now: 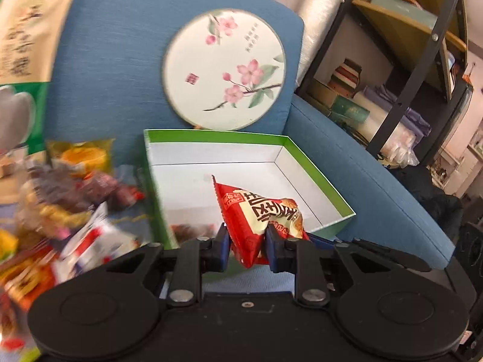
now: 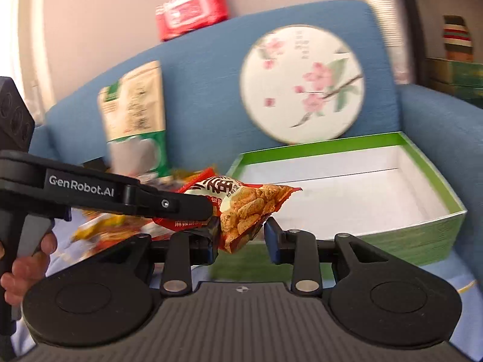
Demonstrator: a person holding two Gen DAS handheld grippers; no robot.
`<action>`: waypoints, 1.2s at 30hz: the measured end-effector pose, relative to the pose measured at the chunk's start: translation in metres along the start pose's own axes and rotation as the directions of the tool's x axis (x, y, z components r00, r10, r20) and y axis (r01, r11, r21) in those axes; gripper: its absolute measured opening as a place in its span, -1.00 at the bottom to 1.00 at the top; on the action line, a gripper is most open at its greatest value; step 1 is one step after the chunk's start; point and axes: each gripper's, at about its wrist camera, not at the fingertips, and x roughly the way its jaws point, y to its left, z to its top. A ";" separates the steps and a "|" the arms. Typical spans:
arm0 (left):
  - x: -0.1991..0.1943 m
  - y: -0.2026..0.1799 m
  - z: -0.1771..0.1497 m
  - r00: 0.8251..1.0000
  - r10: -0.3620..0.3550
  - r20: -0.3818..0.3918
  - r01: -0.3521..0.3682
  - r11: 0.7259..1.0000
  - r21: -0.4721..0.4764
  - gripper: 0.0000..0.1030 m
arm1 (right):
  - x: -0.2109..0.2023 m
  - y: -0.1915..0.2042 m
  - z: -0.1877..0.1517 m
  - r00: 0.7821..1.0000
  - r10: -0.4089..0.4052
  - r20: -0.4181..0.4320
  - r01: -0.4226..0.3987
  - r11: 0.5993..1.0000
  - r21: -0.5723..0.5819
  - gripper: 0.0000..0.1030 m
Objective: Organize snacks
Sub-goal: 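Carry the red peanut bag with the left tool and release it into the box, then grasp the blue packet with the left tool while the right tool grasps the green packet, drop both in box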
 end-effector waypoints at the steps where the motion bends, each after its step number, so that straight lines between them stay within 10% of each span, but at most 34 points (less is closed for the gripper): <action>1: 0.009 -0.002 0.003 1.000 -0.002 -0.006 0.002 1.000 0.006 0.01 | 0.003 -0.004 0.000 1.000 -0.019 0.002 0.019 1.000 0.014 0.05; 7: 0.044 -0.004 0.006 0.999 0.007 -0.041 -0.006 1.000 0.013 0.02 | 0.015 -0.020 -0.003 0.995 -0.099 0.005 0.099 0.994 0.054 0.00; 10: 0.048 -0.001 0.004 0.997 0.056 -0.048 -0.056 0.998 0.012 1.00 | 0.024 -0.016 -0.008 0.986 -0.169 -0.001 0.169 0.986 0.007 0.24; 19: -0.054 0.021 -0.018 0.974 0.200 0.109 -0.199 0.980 -0.012 1.00 | -0.029 0.005 -0.010 0.982 -0.095 0.165 0.104 0.994 -0.043 0.95; 25: -0.103 0.049 -0.057 0.949 0.301 0.097 -0.291 0.951 -0.105 1.00 | -0.013 0.037 -0.025 0.996 0.092 0.014 -0.092 0.995 -0.041 0.95; 36: -0.134 0.096 -0.120 0.930 0.368 -0.001 -0.363 0.918 -0.158 1.00 | 0.034 0.072 -0.057 0.936 0.292 -0.197 -0.281 0.956 0.081 0.94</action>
